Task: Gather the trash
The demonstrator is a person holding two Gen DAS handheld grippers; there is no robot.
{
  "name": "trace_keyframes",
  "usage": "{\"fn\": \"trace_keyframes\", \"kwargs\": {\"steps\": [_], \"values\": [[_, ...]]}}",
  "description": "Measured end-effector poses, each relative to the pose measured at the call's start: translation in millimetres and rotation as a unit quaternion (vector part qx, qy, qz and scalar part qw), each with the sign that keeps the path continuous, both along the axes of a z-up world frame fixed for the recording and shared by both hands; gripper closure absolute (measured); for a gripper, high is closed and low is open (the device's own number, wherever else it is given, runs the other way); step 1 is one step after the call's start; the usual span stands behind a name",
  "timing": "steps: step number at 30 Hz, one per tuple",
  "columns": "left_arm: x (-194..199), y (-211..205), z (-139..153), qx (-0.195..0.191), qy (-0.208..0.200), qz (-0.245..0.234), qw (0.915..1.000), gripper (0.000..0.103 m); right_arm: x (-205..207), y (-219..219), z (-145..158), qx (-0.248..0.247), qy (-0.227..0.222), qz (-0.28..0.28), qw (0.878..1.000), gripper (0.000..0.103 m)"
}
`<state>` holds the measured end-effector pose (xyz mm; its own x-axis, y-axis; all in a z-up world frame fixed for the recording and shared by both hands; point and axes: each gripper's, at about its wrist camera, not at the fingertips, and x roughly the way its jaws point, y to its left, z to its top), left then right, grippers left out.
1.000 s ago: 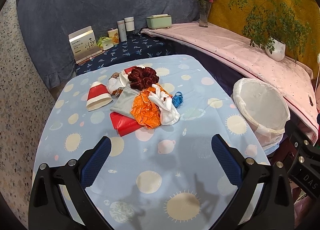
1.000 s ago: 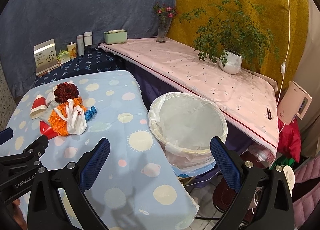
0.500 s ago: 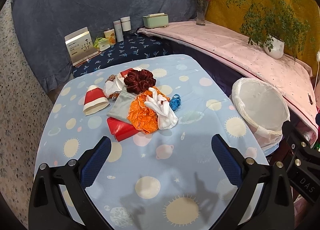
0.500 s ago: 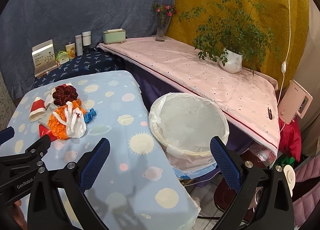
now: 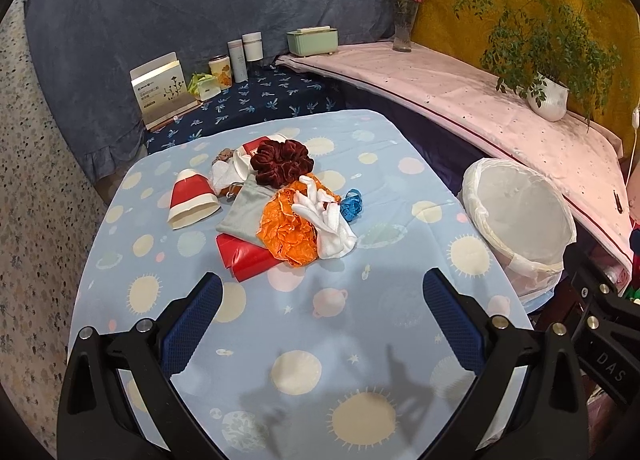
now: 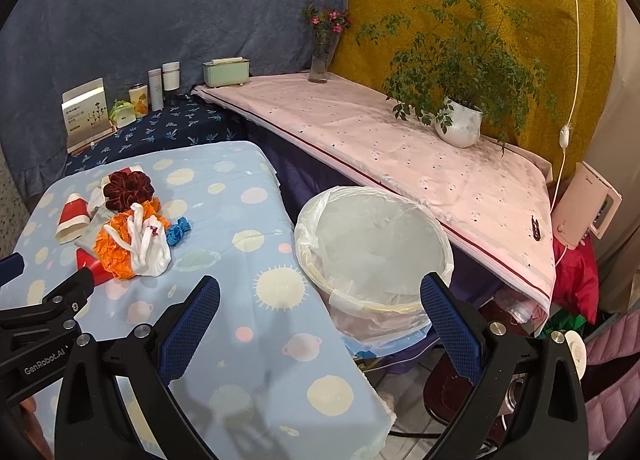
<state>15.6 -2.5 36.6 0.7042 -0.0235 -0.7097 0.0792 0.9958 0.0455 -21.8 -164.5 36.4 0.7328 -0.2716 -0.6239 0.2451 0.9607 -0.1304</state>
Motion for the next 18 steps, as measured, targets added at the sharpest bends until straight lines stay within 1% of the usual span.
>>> {"fn": "trace_keyframes", "kwargs": {"steps": [9,18], "values": [[-8.0,0.0,1.2,-0.003,-0.002,-0.004,1.0,0.007,-6.6,6.1,9.2,-0.011,-0.005,-0.001,1.0,0.007],[-10.2,-1.2,4.5,-0.005,0.0,-0.007,1.0,0.007,-6.8,4.0,8.6,-0.016,0.001,-0.007,1.0,0.007]]}}
